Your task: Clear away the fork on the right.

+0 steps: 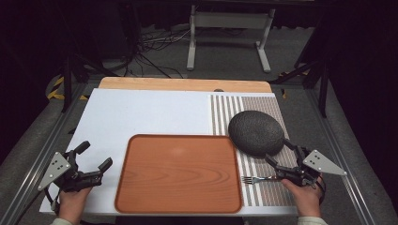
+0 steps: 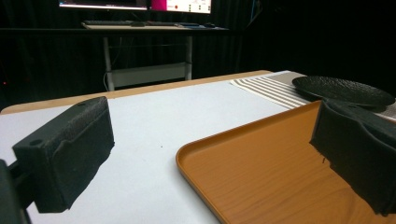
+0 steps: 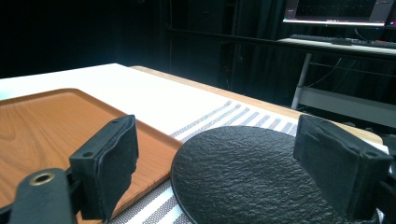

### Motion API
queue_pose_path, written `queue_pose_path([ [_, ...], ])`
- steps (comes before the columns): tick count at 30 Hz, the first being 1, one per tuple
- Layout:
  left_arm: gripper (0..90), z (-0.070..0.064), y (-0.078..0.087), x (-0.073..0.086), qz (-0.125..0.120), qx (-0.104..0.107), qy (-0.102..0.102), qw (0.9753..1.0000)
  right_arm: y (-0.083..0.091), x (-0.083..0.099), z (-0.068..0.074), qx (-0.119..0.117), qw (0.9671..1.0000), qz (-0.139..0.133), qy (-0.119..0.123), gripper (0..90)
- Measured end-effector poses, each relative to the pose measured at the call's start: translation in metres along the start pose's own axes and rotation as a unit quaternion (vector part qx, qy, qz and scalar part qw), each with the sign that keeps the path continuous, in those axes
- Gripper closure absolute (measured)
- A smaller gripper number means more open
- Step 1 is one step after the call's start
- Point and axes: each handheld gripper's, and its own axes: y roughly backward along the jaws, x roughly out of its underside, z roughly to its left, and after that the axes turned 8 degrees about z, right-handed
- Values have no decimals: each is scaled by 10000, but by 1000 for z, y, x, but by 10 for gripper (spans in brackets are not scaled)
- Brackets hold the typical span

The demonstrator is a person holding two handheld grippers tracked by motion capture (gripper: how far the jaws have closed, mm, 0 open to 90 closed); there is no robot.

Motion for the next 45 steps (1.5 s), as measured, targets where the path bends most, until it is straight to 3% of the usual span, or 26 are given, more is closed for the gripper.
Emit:
queue_pose_path([
  [22,2,0,1,-1,-10,14,8,10000,-1,1,0,-62,10000,50,-46,149],
  [35,2,0,1,-1,1,27,5,10000,-6,-21,-6,-307,9985,418,161,146],
  [40,2,0,1,-1,3,38,9,10000,-11,-28,-6,-486,9956,724,334,187],
  [45,2,1,1,-1,19,61,13,10000,-14,-38,-10,-771,9885,1211,483,187],
])
